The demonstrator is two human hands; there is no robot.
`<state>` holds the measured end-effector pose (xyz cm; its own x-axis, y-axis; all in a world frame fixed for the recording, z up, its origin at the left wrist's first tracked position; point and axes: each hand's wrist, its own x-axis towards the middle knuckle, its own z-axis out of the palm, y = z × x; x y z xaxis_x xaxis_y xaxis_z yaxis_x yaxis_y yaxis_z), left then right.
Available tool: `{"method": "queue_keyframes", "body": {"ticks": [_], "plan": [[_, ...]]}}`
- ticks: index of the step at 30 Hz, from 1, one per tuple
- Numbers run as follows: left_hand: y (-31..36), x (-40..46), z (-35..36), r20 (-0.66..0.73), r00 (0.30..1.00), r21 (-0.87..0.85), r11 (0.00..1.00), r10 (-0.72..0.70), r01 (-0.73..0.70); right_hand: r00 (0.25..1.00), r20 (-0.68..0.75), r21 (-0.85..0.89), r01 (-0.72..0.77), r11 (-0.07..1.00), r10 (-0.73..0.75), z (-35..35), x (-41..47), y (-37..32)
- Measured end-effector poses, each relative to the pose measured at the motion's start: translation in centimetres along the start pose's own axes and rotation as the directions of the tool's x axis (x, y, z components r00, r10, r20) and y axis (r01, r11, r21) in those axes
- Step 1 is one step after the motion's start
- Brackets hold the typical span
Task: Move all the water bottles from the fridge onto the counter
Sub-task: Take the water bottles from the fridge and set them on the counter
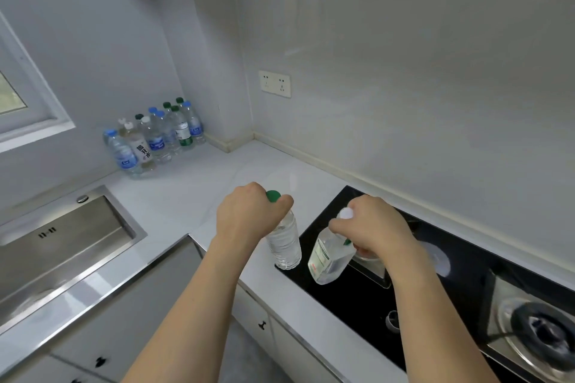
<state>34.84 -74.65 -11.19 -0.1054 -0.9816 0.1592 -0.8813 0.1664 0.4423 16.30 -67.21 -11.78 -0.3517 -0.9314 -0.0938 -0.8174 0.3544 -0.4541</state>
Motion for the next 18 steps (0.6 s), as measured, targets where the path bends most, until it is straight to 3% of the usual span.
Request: {"method": "queue_keyframes", "body": {"ticks": [18], "plan": [[-4.3, 18.8, 4.2, 0.049, 0.994, 0.065, 0.993, -0.100, 0.097, 0.989, 0.135, 0.035, 0.055, 0.998, -0.059, 4.1, 19.8, -6.2]]}}
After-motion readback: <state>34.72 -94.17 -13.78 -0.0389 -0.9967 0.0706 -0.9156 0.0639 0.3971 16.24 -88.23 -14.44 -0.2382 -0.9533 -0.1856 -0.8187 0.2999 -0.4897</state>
